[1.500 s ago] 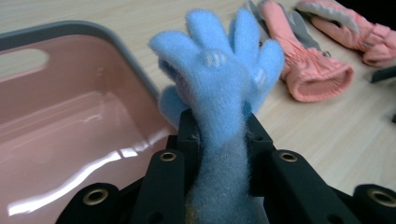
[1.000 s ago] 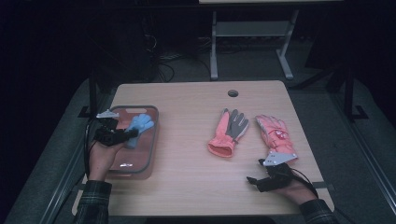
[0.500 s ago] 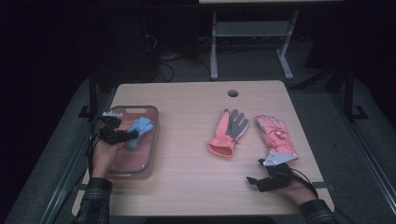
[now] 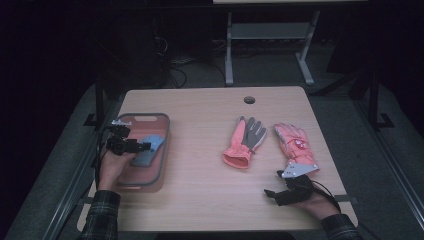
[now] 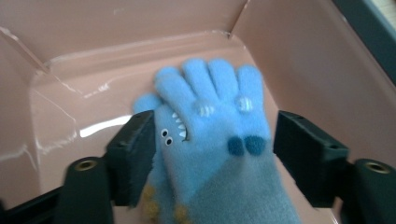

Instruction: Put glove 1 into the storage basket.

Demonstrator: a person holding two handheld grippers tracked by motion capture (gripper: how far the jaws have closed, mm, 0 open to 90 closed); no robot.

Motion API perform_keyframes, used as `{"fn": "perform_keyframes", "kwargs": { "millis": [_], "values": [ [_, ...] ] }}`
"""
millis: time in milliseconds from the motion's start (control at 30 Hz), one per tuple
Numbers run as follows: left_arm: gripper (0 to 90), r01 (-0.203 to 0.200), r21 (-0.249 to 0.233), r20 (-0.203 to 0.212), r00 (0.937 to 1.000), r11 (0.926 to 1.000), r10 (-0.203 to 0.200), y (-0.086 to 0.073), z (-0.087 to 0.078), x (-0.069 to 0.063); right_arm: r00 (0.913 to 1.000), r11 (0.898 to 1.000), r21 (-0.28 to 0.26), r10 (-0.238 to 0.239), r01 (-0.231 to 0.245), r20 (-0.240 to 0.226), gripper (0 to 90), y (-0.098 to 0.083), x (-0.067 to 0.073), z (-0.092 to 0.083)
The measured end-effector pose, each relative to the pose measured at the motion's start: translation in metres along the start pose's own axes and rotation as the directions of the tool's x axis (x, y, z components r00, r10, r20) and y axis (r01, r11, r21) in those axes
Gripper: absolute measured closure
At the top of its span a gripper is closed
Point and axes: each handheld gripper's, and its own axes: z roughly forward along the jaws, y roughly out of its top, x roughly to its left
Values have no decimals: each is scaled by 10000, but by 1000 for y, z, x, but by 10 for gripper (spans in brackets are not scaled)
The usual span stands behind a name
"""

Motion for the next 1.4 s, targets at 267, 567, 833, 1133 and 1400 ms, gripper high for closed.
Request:
{"fn": "perform_keyframes", "kwargs": {
  "millis": [267,567,833,1133,1400],
  "values": [
    [179,-446,-696,269,9986,9966,465,8,-17,-16,10000,10000,17,96,-96,2,144,0,1,0],
    [140,-1049,-1221,1129,9865,9870,1188,20,-31,-49,10000,9999,43,94,-94,17,136,0,0,0],
    [140,-1597,-1398,2062,9606,9772,1864,26,-29,-92,9999,9999,70,129,-129,28,129,0,1,0],
    [140,-2206,-1522,2648,9300,9634,2548,23,-25,-138,9999,9999,87,117,-118,38,124,1,0,1],
    [143,-3007,-1423,3005,8946,9430,3306,11,-15,-177,9999,9999,58,98,-99,39,137,1,0,1]
  ]
}}
